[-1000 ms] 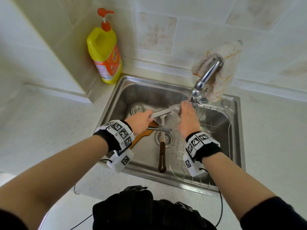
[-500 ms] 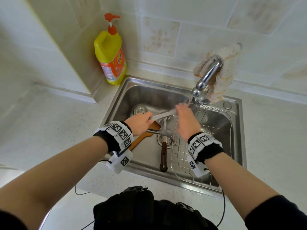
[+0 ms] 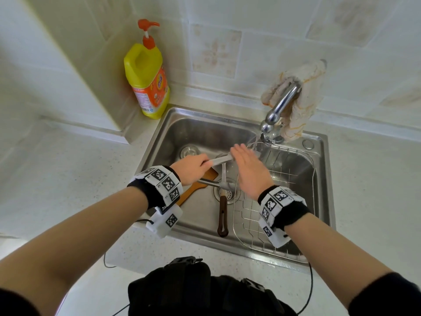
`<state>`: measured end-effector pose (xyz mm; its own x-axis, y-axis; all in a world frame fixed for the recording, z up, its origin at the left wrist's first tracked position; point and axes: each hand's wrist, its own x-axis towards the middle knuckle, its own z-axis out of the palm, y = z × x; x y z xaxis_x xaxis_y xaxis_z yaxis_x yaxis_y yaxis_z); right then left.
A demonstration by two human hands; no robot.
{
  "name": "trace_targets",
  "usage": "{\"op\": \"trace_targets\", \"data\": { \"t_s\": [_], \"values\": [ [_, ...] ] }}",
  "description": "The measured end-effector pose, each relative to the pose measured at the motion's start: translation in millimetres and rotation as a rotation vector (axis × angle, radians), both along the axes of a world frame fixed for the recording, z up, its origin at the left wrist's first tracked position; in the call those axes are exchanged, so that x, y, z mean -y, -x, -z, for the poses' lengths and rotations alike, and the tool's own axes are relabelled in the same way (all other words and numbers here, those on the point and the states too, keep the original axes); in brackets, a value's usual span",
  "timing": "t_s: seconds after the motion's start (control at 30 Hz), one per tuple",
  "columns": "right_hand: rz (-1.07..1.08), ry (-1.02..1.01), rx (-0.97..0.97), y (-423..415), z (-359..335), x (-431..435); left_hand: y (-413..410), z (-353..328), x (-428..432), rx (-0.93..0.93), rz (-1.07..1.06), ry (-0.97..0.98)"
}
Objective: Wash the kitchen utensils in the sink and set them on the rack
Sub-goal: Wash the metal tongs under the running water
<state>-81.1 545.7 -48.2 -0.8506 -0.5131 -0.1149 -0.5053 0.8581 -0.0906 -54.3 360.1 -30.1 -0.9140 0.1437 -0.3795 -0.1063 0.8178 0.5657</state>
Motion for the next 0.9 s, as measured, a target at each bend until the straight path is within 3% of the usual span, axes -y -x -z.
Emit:
{"op": "trace_targets", "data": {
  "t_s": [0.1, 0.23, 0.37, 0.5, 0.67, 0.8, 0.9],
  "values": [
    [0.213, -0.014, -0.003, 9.8, -2.8, -9.7, 1.0, 0.1, -0.4, -0.011, 0.002, 0.013],
    [-0.070, 0.081, 0.025, -3.7, -0.3, 6.4, 0.7, 3.0, 3.2, -0.008, 0.003, 0.043],
    [0.184, 0.069, 0.054, 15.5, 0.4, -4.7, 1.0, 2.6, 4.8, -0.037, 0.000, 0.054],
    [-0.043, 0.072, 0.020, -0.7, 5.2, 3.3, -2.4, 2.7, 7.1, -0.023, 0.000, 0.062],
    [0.247, 0.061, 0.042, 11.3, -0.6, -4.2, 0.4, 1.2, 3.8, -0.049, -0.019, 0.019],
    [0.068, 0.011, -0.048, -0.3, -0.3, 5.2, 0.0, 0.4, 3.3, -0.051, -0.033, -0.013],
    [0.222, -0.058, -0.043, 6.2, -2.6, -3.7, -0.5, -0.5, -0.3, -0.060, -0.019, -0.009]
  ]
}}
